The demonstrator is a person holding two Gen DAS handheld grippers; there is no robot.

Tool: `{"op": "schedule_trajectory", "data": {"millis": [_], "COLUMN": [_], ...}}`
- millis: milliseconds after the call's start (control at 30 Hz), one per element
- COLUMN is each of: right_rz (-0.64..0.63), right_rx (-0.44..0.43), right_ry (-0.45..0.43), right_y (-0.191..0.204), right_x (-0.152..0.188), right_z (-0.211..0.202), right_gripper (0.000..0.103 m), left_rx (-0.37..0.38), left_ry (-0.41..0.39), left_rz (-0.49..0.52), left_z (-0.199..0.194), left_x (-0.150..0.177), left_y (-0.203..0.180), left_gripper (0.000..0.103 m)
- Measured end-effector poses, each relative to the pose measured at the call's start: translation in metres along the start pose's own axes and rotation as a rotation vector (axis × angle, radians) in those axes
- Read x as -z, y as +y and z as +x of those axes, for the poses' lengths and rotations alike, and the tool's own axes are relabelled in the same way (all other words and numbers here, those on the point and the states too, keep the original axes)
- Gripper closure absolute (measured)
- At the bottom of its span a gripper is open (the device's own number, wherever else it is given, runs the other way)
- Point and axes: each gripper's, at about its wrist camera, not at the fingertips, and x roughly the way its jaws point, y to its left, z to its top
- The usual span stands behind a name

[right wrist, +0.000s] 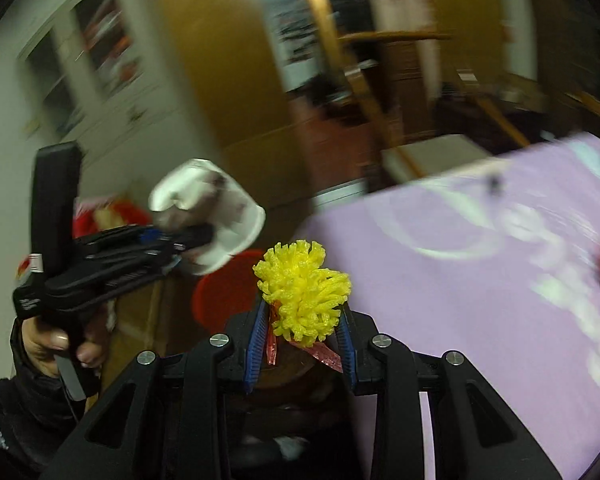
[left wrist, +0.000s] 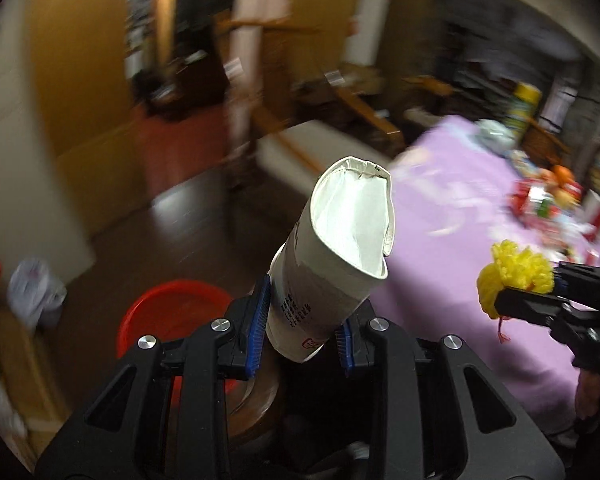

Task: Collect trash
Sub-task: 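Carry the flower and the cup in both tools over the red basket, then open the right tool to drop the flower while the left tool releases the cup into the basket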

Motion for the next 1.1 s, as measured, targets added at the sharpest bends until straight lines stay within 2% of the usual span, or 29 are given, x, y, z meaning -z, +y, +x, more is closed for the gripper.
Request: {"op": "schedule_trajectory", "data": {"millis": [100,233,400,567,733,800,867,933,1100], "right_rz": [-0.052,-0.073,-0.033,0.009,0.029,0.033,0.031,0.028,0.048], "right_rx": [-0.076,-0.107,-0.116,-0.118,-0.129,-0.124,-0.11,-0.108,-0.105], "right_ry": [0.082,0.182,0.29,0.374,0.417,0.424,0.408,0.402,0.382], "right_y": [0.037,0.064,0.076,0.065,0.065,0.065,0.063,0.06,0.05], "right_x": [-0.014,-0.023,-0.025,-0.026,-0.02,-0.018,-0.017,-0.018,-0.02], "right_z": [0.055,0.128,0.207,0.263,0.292,0.297,0.296,0.295,0.287], "right_gripper": [0.071,0.071,0.071,0.07,0.068,0.048,0.044,0.043,0.042], "left_rx": [-0.082,-0.14,-0.17,-0.183,-0.183,-0.188,-0.191,-0.192,-0.191], "left_ry": [0.076,0.183,0.295,0.367,0.413,0.421,0.421,0.42,0.42], "left_rz": [-0.086,-0.161,-0.236,-0.28,-0.334,-0.354,-0.368,-0.375,-0.38], "left_z": [0.025,0.062,0.102,0.13,0.145,0.151,0.153,0.154,0.155], "left_x": [0.016,0.036,0.061,0.083,0.097,0.098,0.097,0.094,0.088], "left_y": [0.048,0.091,0.131,0.152,0.167,0.173,0.174,0.174,0.173], "left_gripper": [0.072,0.072,0.072,0.072,0.071,0.07,0.068,0.07,0.063]}}
